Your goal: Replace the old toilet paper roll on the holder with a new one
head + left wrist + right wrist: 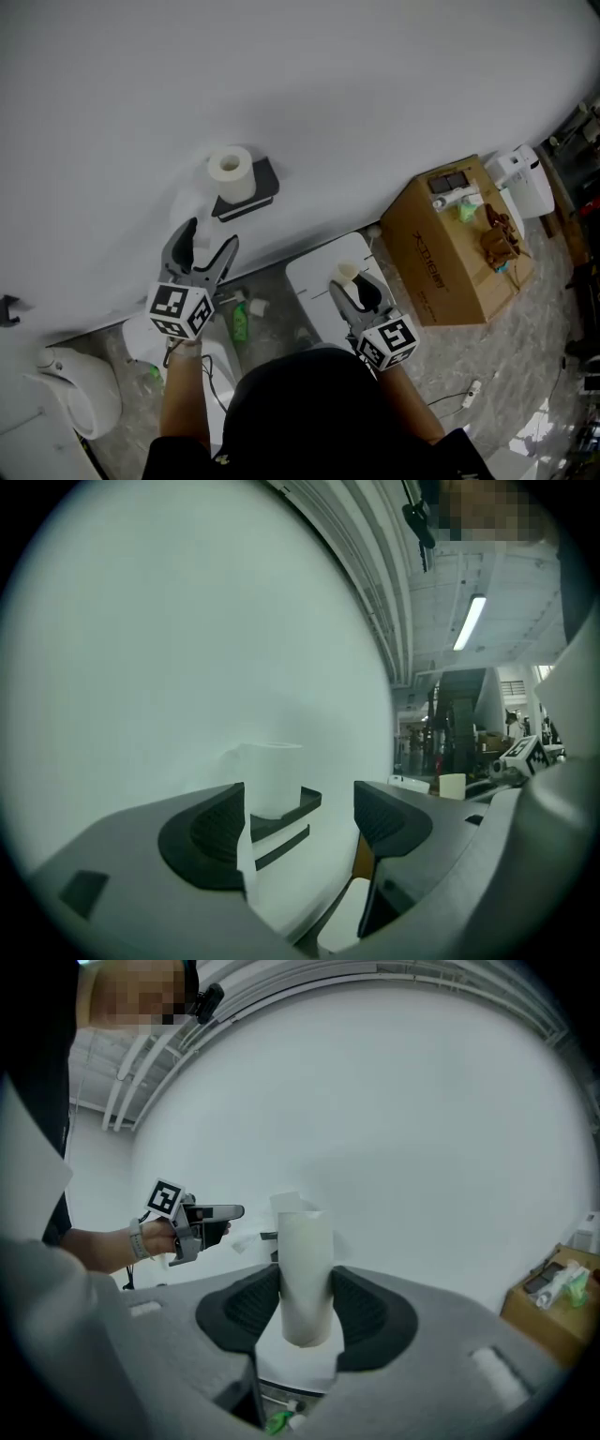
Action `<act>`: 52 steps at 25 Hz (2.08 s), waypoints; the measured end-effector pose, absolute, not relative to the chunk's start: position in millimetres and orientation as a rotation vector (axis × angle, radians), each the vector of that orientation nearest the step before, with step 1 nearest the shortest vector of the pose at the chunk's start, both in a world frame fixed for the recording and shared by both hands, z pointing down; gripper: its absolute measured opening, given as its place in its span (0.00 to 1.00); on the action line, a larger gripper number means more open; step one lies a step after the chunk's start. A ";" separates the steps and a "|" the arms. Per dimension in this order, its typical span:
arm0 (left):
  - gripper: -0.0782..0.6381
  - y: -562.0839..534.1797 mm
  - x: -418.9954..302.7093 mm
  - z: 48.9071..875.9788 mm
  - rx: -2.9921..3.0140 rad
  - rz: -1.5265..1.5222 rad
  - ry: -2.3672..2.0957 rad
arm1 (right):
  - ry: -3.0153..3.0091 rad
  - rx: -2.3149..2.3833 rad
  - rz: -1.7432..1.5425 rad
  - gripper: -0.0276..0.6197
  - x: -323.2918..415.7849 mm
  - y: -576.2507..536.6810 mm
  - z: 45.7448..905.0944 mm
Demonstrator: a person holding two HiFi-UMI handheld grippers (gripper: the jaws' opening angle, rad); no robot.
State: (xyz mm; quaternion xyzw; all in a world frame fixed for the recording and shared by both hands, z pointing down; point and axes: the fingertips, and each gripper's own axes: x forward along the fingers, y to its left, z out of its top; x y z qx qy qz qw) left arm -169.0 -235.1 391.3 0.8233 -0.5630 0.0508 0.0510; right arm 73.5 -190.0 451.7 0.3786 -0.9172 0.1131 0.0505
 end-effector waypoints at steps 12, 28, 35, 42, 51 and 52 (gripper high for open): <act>0.22 -128.1 -195.2 399.6 2.366 0.141 -1.959 | -2.904 0.784 0.316 0.31 -11.6 -179.3 442.6; 0.13 -50.8 -240.5 437.0 2.071 0.057 -2.034 | -2.951 0.399 0.271 0.31 -106.4 -143.0 450.2; 0.13 -38.4 -258.2 450.0 2.071 0.072 -2.076 | -2.947 0.355 0.203 0.31 -123.6 -137.6 449.6; 0.13 -40.7 -258.9 449.1 2.078 0.052 -2.056 | -2.934 0.350 0.189 0.31 -128.5 -134.8 450.5; 0.13 -41.7 -256.5 452.3 2.088 0.057 -2.026 | -2.928 0.404 0.167 0.31 -124.0 -138.5 450.8; 0.13 -41.4 -256.6 451.4 2.087 0.053 -2.029 | -2.928 0.409 0.169 0.31 -122.9 -138.6 450.5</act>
